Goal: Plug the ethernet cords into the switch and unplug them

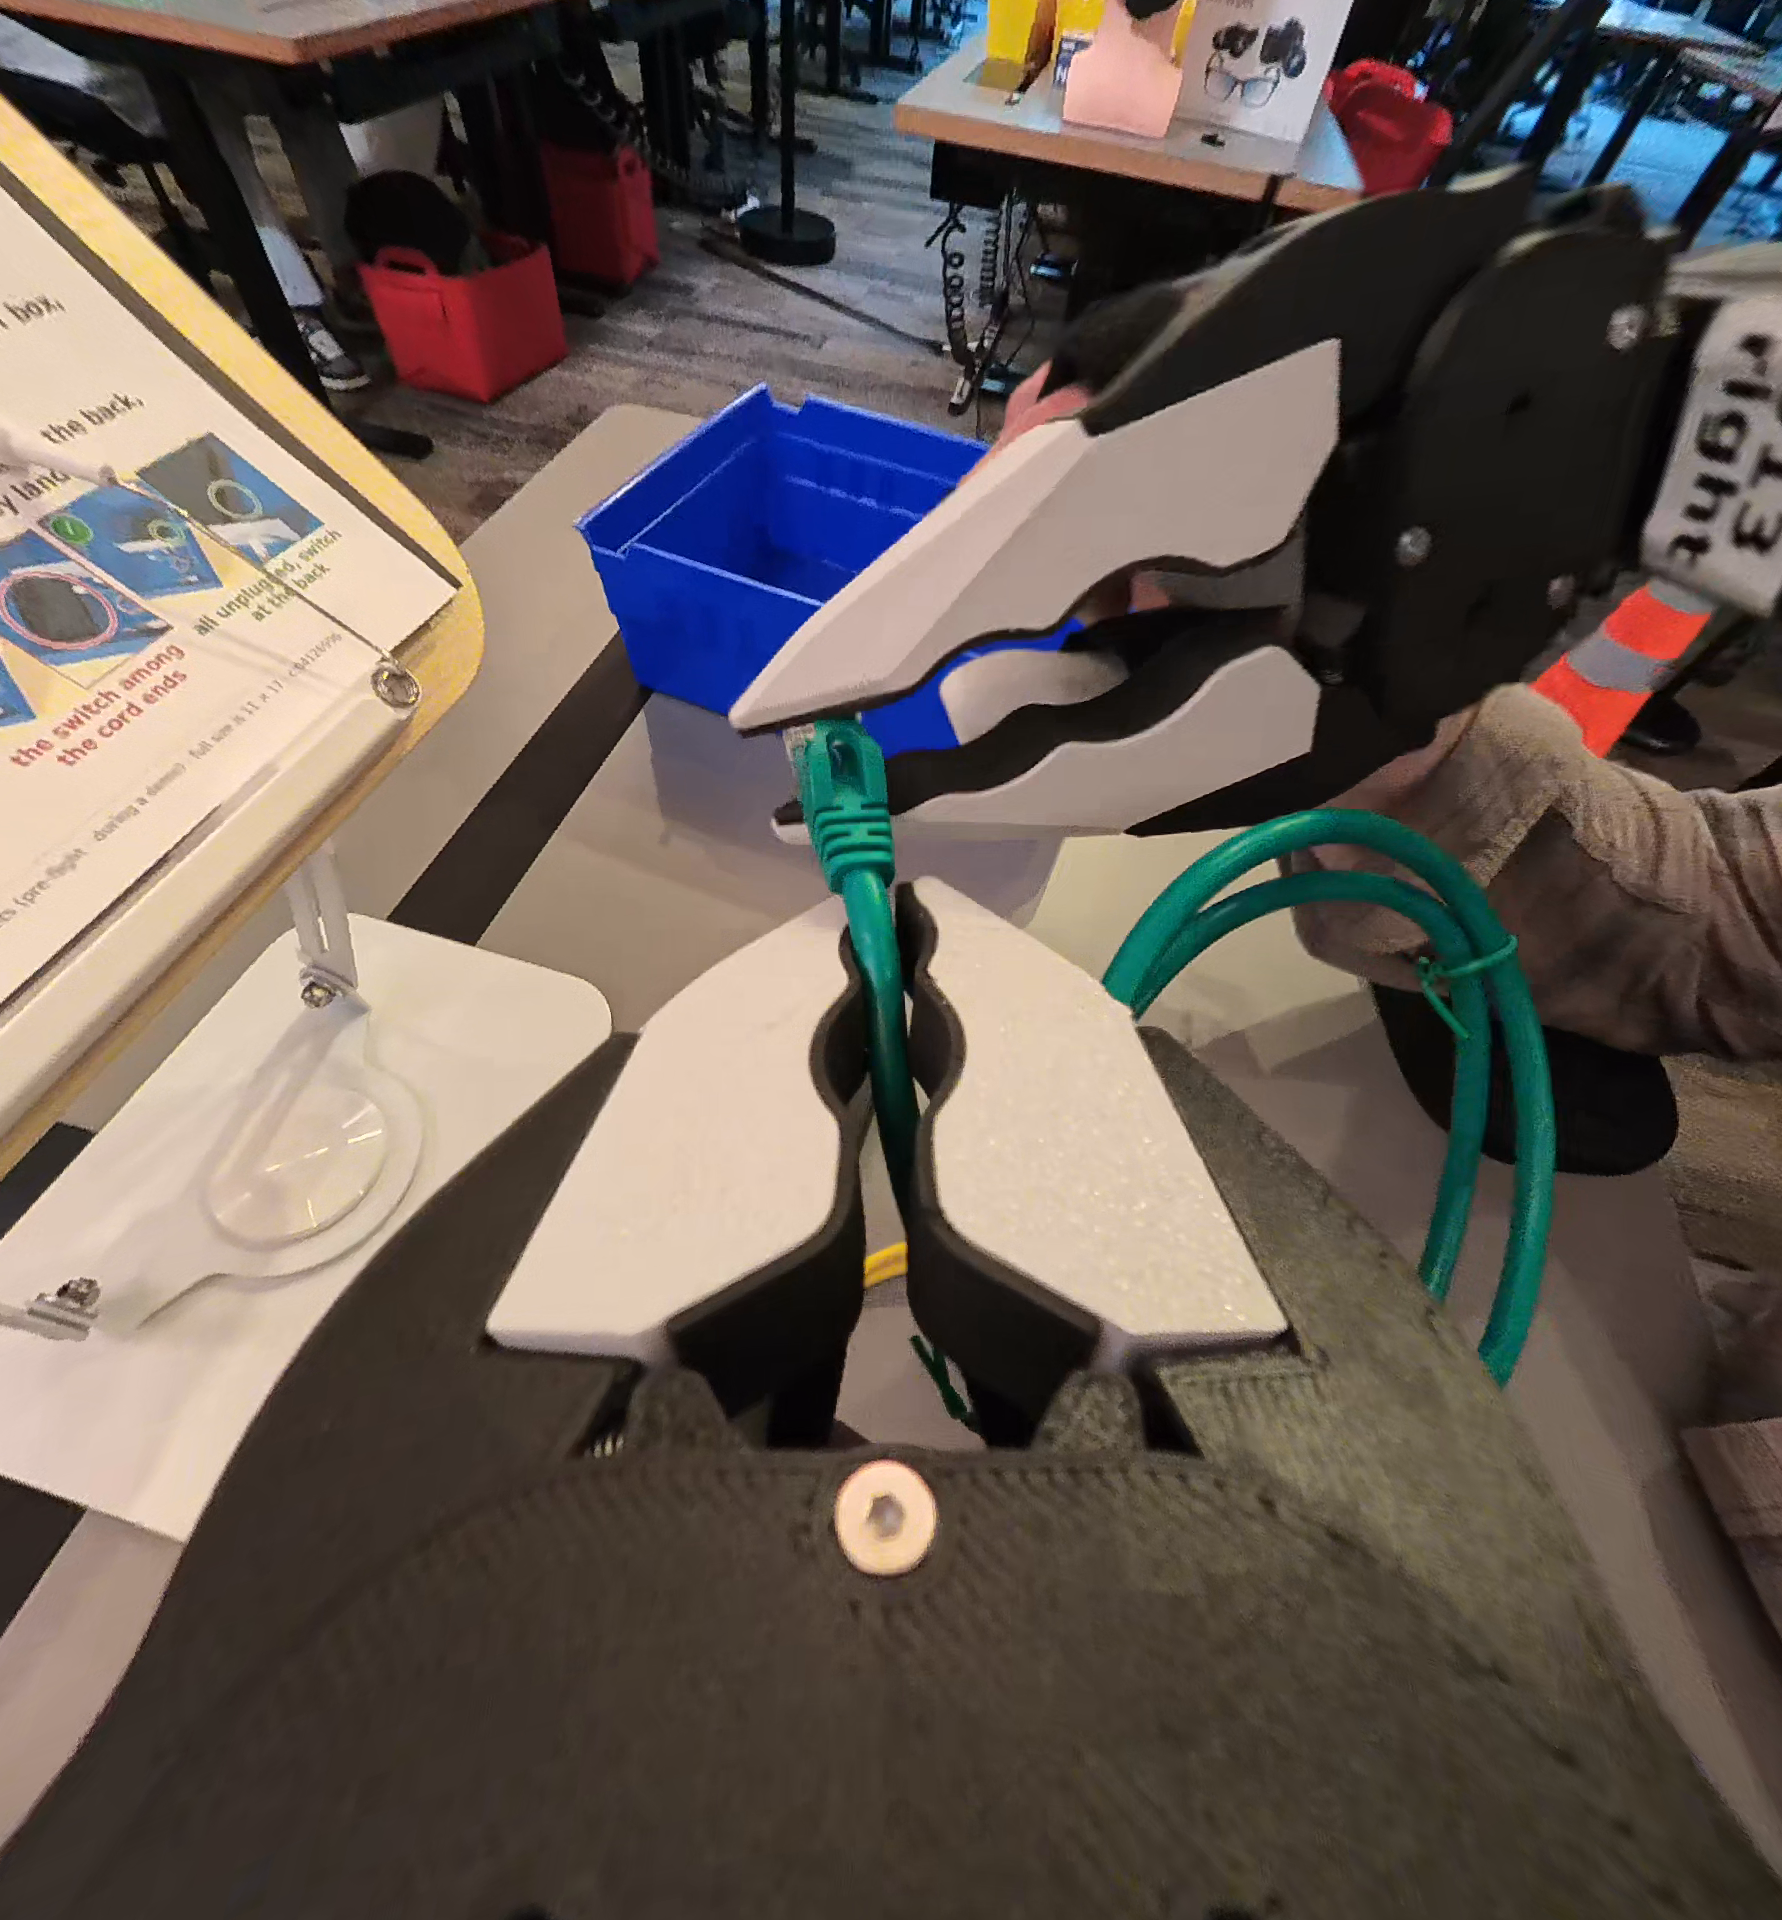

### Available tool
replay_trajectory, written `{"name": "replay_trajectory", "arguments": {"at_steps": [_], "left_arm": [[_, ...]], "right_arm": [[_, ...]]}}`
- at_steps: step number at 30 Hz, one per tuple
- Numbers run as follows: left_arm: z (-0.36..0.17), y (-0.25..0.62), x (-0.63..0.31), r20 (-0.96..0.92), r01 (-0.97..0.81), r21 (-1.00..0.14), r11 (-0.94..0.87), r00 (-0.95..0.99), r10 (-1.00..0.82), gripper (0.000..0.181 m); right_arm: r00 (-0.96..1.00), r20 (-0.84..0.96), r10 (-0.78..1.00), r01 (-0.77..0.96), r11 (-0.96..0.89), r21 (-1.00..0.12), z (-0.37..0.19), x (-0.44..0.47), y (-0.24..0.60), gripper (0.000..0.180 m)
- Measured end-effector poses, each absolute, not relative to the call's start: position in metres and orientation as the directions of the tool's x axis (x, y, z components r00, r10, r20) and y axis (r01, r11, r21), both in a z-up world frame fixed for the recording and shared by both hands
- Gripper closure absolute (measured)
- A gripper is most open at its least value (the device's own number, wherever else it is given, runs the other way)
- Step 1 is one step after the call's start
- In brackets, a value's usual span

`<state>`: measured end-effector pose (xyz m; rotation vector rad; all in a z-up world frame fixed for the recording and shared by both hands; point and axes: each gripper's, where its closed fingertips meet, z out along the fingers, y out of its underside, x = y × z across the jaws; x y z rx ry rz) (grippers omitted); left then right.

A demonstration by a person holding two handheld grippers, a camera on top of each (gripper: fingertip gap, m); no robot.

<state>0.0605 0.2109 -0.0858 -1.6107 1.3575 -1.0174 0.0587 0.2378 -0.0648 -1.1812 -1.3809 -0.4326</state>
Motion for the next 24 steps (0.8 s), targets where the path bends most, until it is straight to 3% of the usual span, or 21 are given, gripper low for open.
{"name": "replay_trajectory", "arguments": {"at_steps": [3, 9, 12, 17, 20, 22, 24], "left_arm": [[-0.082, 0.21, 0.063, 0.086, -0.344, -0.932, -0.117, 0.103, -0.991, 0.178], [-0.082, 0.208, 0.065, 0.157, -0.318, -0.932, -0.175, 0.081, -0.984, 0.179], [-0.084, 0.209, 0.066, 0.164, -0.329, -0.926, -0.184, 0.09, -0.982, 0.179], [-0.082, 0.208, 0.067, 0.201, -0.302, -0.929, -0.212, 0.068, -0.977, 0.179], [-0.08, 0.206, 0.067, 0.191, -0.29, -0.936, -0.198, 0.051, -0.98, 0.178], [-0.077, 0.204, 0.068, 0.163, -0.28, -0.945, -0.168, 0.042, -0.986, 0.175], [-0.074, 0.202, 0.071, 0.114, -0.277, -0.953, -0.121, 0.041, -0.993, 0.164]], "right_arm": [[0.272, 0.852, 0.446, 0.779, 0.417, -0.467, -0.065, 0.059, 0.237, 0.168], [0.188, 0.924, 0.334, 0.858, 0.402, -0.319, -0.065, 0.064, 0.241, 0.151], [0.179, 0.933, 0.311, 0.873, 0.387, -0.297, -0.064, 0.065, 0.243, 0.165], [0.181, 0.938, 0.295, 0.88, 0.378, -0.289, -0.064, 0.066, 0.244, 0.168], [0.208, 0.917, 0.34, 0.862, 0.38, -0.336, -0.065, 0.066, 0.243, 0.168], [0.261, 0.874, 0.41, 0.817, 0.388, -0.427, -0.065, 0.064, 0.241, 0.169], [0.295, 0.843, 0.45, 0.792, 0.379, -0.479, -0.066, 0.066, 0.241, 0.169]]}}
